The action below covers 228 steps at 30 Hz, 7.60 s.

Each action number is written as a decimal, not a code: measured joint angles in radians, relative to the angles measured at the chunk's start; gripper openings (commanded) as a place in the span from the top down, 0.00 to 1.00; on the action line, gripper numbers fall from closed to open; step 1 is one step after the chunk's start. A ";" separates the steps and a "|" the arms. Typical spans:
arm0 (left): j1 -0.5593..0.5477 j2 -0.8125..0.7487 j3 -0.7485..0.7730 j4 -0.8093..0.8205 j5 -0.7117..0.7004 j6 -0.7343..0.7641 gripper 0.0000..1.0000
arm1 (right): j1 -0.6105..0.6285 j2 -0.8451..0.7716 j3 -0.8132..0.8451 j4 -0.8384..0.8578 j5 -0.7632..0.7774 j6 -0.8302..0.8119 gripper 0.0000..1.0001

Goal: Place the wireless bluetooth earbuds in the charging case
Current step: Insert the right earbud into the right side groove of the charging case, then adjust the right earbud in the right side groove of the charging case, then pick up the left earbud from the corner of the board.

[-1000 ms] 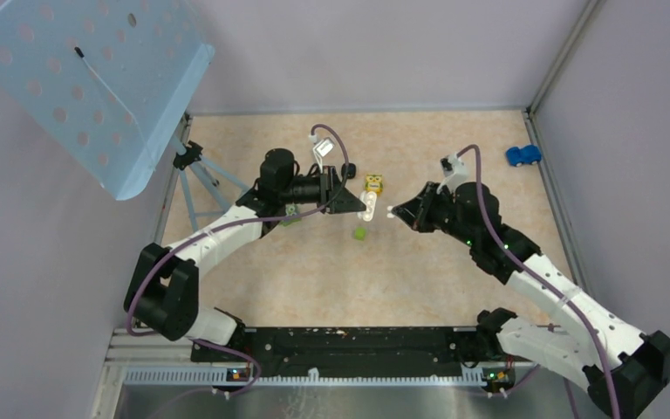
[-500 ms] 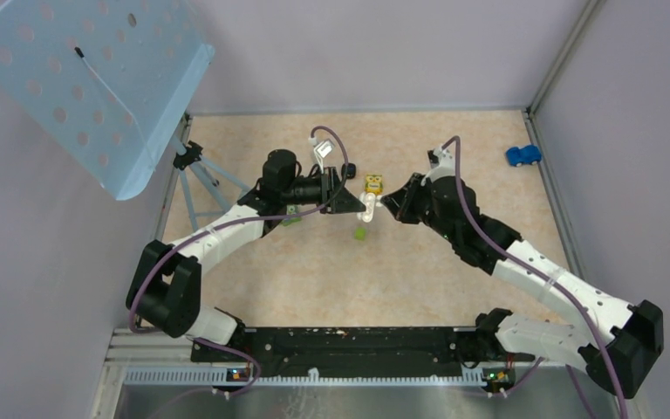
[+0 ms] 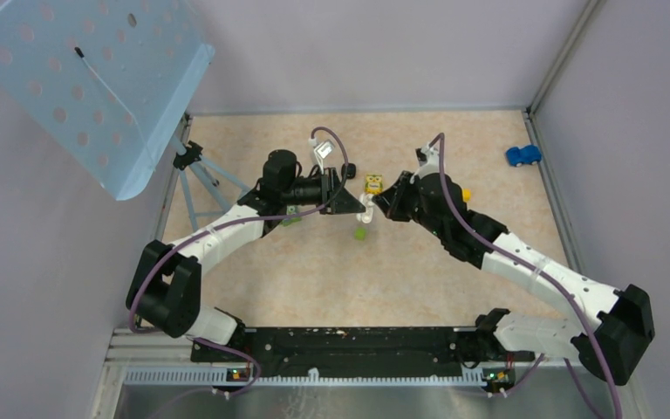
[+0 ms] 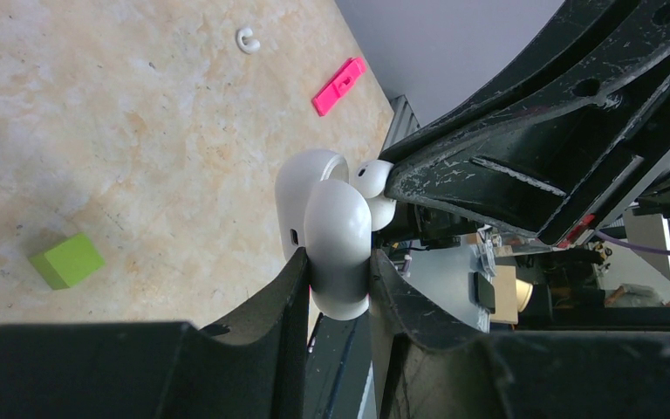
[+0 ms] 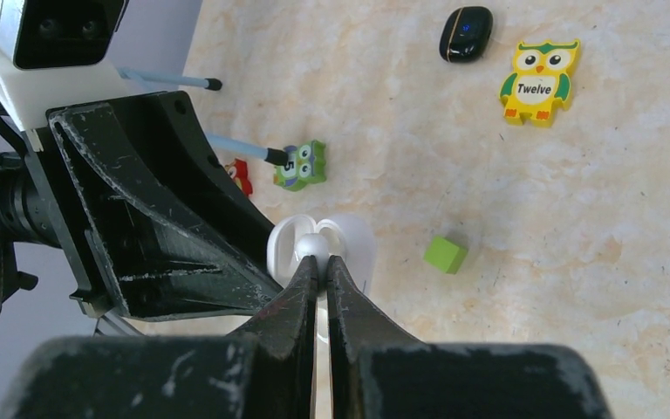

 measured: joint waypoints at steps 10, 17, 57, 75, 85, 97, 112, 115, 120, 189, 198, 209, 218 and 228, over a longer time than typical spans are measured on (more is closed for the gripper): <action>0.000 0.000 0.000 -0.003 -0.001 -0.003 1.00 | 0.038 0.038 0.000 0.008 0.071 -0.001 1.00; 0.001 0.000 0.000 -0.013 -0.007 -0.003 1.00 | 0.072 0.055 0.019 -0.016 0.157 0.003 1.00; -0.011 0.000 0.001 -0.089 -0.049 0.054 1.00 | 0.153 0.106 0.094 -0.108 0.284 0.031 0.63; -0.012 0.000 0.006 -0.113 -0.049 0.055 1.00 | 0.082 0.072 0.016 -0.057 0.161 0.078 0.96; -0.014 0.002 0.010 -0.126 -0.053 0.066 1.00 | 0.084 0.073 0.017 -0.059 0.162 0.055 1.00; -0.014 0.015 0.023 -0.170 -0.079 0.087 1.00 | 0.128 0.154 0.105 -0.160 0.253 0.033 1.00; -0.023 0.021 0.031 -0.198 -0.102 0.107 1.00 | 0.142 0.160 0.118 -0.190 0.279 0.034 1.00; -0.024 0.021 0.031 -0.200 -0.104 0.107 1.00 | 0.142 0.159 0.117 -0.185 0.278 0.034 0.89; -0.024 0.021 0.031 -0.202 -0.104 0.108 1.00 | 0.141 0.152 0.116 -0.177 0.272 0.040 0.78; -0.026 0.066 0.061 -0.240 -0.135 0.122 1.00 | -0.875 0.234 -0.219 -0.130 -0.291 -0.177 0.70; -0.027 0.082 0.083 -0.232 -0.140 0.101 1.00 | -0.875 0.309 -0.219 -0.018 -0.376 -0.194 0.71; -0.029 0.097 0.109 -0.232 -0.149 0.098 1.00 | -0.875 0.328 -0.217 -0.019 -0.332 -0.218 0.70; -0.031 0.097 0.109 -0.233 -0.149 0.098 1.00 | -0.875 0.280 -0.234 -0.048 -0.277 -0.243 0.70; -0.031 0.097 0.109 -0.232 -0.149 0.098 1.00 | -0.874 0.227 -0.239 -0.078 -0.264 -0.267 0.70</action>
